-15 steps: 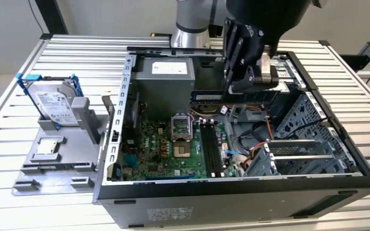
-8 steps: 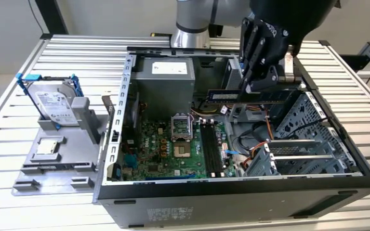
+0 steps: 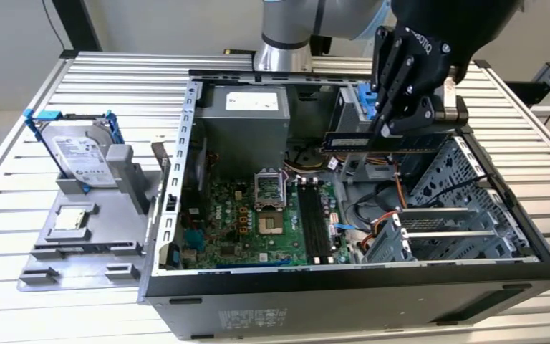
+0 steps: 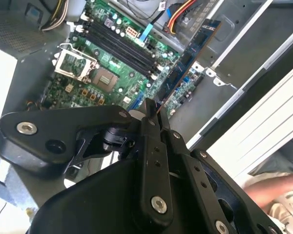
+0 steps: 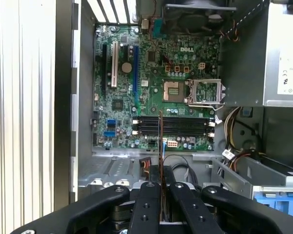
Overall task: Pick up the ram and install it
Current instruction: 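Pick up the ram and move it above insertion slot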
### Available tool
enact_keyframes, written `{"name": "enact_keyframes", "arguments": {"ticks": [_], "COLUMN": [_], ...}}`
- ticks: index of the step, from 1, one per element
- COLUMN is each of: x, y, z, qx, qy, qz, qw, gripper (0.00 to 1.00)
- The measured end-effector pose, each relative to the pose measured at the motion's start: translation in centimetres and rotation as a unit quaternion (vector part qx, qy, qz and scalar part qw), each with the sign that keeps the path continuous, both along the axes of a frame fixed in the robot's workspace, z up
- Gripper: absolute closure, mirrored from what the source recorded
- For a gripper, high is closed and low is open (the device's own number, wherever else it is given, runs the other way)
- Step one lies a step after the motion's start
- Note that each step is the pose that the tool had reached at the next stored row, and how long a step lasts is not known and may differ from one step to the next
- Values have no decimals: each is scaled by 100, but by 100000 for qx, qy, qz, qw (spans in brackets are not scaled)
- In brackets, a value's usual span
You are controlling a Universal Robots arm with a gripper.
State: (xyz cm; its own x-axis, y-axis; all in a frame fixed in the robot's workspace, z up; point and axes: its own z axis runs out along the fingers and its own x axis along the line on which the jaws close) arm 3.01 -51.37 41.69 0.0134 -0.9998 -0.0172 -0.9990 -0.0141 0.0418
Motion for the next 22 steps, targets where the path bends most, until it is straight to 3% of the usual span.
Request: {"name": "enact_keyframes", "arguments": {"ticks": [18,22], "x": [36,37], "y": [4,64], "z": [-1,-1], "qx": [10,4], "qy": [-4,-2], "qz": [-10,-59], "qw": [100000,100000], "gripper": [100,100]}}
